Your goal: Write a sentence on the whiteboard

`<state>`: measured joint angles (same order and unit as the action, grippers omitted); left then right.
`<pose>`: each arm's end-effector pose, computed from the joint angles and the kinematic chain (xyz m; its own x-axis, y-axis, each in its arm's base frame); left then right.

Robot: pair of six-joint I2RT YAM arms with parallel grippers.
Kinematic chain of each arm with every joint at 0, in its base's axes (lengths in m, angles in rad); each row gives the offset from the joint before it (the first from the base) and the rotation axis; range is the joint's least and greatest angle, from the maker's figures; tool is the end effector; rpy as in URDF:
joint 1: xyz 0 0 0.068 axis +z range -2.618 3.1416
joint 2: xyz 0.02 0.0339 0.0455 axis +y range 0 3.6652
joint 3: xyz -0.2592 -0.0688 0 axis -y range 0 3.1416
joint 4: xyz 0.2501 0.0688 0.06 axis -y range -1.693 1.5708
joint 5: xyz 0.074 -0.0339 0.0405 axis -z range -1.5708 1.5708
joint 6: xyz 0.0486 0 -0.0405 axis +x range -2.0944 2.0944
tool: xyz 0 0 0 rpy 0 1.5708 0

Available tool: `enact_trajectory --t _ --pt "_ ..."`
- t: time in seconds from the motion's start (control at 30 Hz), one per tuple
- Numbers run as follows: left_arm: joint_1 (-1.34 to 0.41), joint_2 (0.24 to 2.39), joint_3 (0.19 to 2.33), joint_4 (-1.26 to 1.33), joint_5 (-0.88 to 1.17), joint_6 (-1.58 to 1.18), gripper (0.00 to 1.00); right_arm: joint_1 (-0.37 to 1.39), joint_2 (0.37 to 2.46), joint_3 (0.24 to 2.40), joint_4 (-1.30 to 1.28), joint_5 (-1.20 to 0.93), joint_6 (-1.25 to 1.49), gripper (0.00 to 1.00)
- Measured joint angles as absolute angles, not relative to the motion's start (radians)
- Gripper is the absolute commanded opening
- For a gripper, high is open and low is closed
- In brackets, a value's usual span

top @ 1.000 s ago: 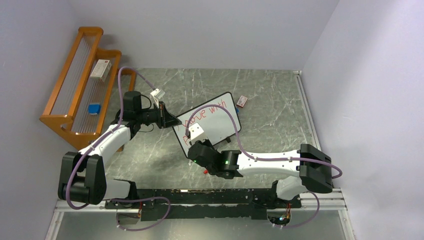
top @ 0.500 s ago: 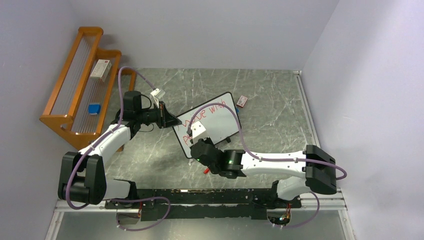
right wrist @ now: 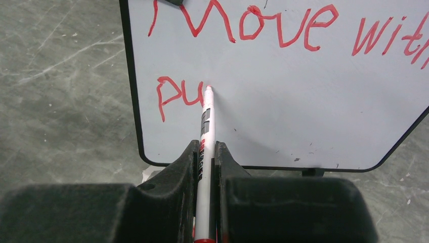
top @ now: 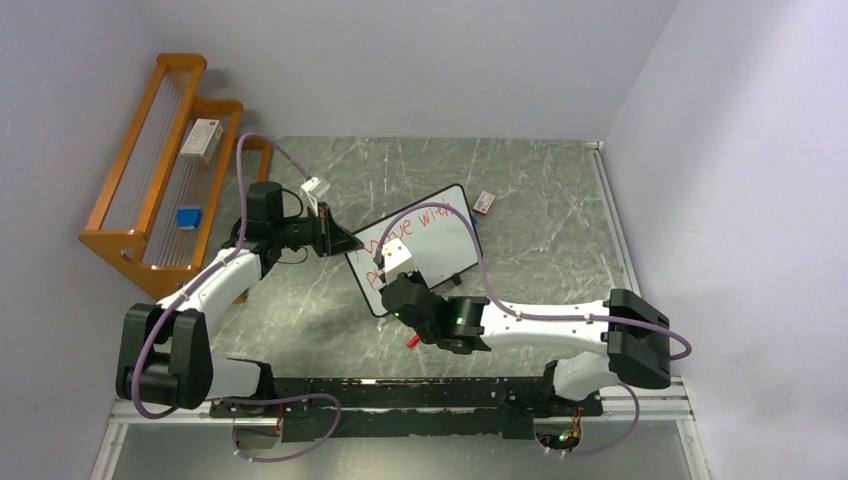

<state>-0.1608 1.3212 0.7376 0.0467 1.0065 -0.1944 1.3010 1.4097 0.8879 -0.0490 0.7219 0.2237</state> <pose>0.2734 -0.0860 0.2258 -0.6504 0.0008 -0.7596 0.6897 0.4197 -0.5900 0.1157 0.2980 0.2370 -0.2680 -0.3445 -0.8997 -0.5289 0.8332 -0.1615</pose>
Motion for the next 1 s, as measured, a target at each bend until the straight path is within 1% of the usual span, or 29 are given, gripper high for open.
enact_trajectory --t 1.0 --pt "-0.161 1.322 0.738 0.047 1.007 -0.194 0.05 1.285 1.423 0.888 -0.046 0.710 0.233 0.00"
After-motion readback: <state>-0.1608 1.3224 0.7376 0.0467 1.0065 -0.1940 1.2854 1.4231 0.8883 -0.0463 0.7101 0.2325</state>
